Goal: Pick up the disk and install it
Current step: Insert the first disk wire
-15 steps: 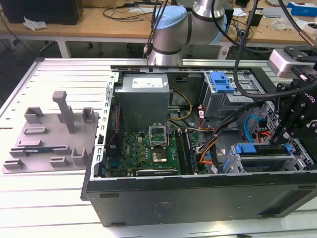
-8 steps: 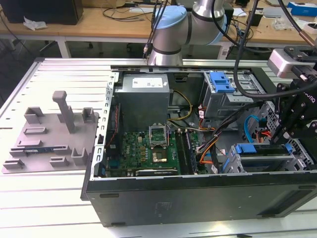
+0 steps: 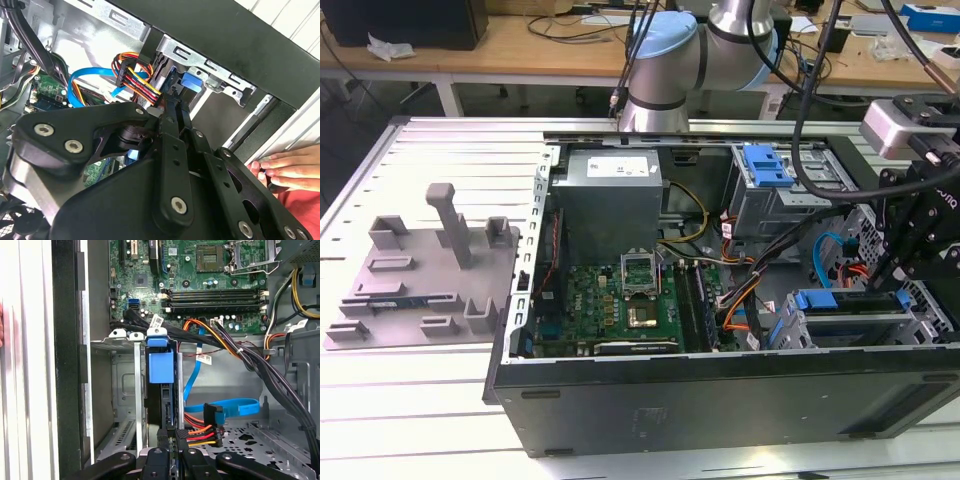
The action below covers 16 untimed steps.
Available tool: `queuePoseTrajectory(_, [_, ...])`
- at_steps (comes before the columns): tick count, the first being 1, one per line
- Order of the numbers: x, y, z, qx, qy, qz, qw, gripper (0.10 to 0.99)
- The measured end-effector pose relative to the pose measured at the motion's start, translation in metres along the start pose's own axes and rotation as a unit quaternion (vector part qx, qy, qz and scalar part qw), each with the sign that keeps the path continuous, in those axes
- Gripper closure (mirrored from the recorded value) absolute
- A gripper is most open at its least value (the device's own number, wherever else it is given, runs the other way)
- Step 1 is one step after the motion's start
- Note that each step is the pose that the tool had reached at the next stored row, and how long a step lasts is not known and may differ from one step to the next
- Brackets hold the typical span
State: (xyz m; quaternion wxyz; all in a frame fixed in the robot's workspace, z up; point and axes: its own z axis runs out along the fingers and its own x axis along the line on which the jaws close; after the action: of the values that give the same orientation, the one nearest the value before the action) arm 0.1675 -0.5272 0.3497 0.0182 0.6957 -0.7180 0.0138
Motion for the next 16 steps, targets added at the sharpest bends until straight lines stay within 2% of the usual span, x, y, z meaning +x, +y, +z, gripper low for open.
queuePoseTrajectory(16, [-0.0001, 0.0017, 0.0022, 0.0004, -0.0001, 0.000, 1.0000, 0.918])
